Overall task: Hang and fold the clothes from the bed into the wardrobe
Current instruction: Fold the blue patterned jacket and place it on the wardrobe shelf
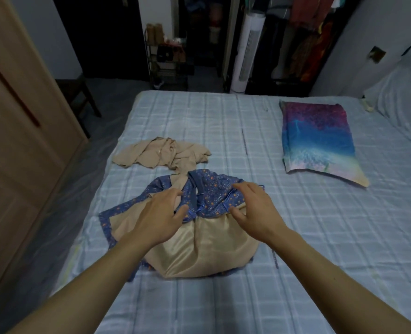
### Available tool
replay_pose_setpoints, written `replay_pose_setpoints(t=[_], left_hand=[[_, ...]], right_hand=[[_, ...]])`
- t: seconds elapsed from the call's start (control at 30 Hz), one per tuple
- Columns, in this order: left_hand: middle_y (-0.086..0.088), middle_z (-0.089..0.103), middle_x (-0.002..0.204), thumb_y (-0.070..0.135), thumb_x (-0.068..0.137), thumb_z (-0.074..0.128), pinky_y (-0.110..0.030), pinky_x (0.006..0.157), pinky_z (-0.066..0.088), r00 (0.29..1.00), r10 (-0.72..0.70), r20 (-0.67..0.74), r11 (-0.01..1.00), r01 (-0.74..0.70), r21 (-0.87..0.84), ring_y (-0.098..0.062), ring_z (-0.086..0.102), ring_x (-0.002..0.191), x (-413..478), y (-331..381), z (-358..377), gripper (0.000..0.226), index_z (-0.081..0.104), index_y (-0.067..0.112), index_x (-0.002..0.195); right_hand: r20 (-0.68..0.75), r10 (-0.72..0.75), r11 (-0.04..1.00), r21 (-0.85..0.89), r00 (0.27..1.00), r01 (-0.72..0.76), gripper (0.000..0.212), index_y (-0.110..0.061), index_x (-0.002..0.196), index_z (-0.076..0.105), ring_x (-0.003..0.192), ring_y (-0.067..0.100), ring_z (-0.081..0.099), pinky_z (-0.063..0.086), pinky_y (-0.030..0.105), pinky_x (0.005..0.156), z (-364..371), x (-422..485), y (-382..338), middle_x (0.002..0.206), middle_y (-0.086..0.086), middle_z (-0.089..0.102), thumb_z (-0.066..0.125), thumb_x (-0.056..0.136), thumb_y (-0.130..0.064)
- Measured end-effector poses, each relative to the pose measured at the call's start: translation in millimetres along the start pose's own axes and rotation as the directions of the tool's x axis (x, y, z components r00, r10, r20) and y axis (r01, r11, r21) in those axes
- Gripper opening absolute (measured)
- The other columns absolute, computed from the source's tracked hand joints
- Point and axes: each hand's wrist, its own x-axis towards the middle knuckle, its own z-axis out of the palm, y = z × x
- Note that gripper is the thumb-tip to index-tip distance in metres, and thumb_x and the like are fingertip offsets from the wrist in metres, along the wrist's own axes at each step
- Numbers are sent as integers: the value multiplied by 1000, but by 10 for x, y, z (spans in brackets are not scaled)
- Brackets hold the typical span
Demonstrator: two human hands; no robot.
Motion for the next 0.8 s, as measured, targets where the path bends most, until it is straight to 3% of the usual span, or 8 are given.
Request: replay_pose_setpoints(t=[0.17, 0.33, 0.53, 0.8], left_hand=[[0, 54, 138, 46, 99, 43, -41, 102, 42, 993, -98, 60, 995, 98, 0, -20, 48, 126, 426, -295, 316, 47, 48, 19, 137], [-2, 55, 136, 45, 98, 45, -39, 104, 41, 986, -140, 90, 990, 140, 7, -22, 47, 126, 895, -569, 774, 48, 48, 18, 137], [-1, 51, 139, 44, 99, 45, -39, 105, 39, 979, -138, 153, 990, 136, 22, -23, 44, 127, 1447, -875, 1481, 48, 45, 19, 140], [-1, 43, 145, 39, 98, 48, -40, 105, 38, 976, -82, 203, 996, 74, 50, -25, 39, 130, 1973, -1172, 2077, 53, 34, 26, 147]], right_hand=[[92, 5, 1000, 6, 996, -5, 64, -16, 143, 44, 133, 25, 41, 37, 44, 108, 412, 536, 303, 143, 5, 47, 61, 87, -41], [152, 28, 999, -25, 988, -24, 71, -15, 140, 48, 127, 28, 47, 41, 47, 104, 935, 1010, 640, 136, 6, 52, 52, 79, -51], [194, 25, 999, -44, 981, -17, 60, -16, 141, 46, 130, 27, 44, 34, 41, 106, 1629, 1527, 1016, 140, 5, 48, 61, 89, -41], [301, -23, 998, -43, 953, 38, 56, -19, 137, 48, 118, 30, 49, 40, 41, 99, 2436, 1946, 1179, 131, 7, 51, 62, 85, -34]])
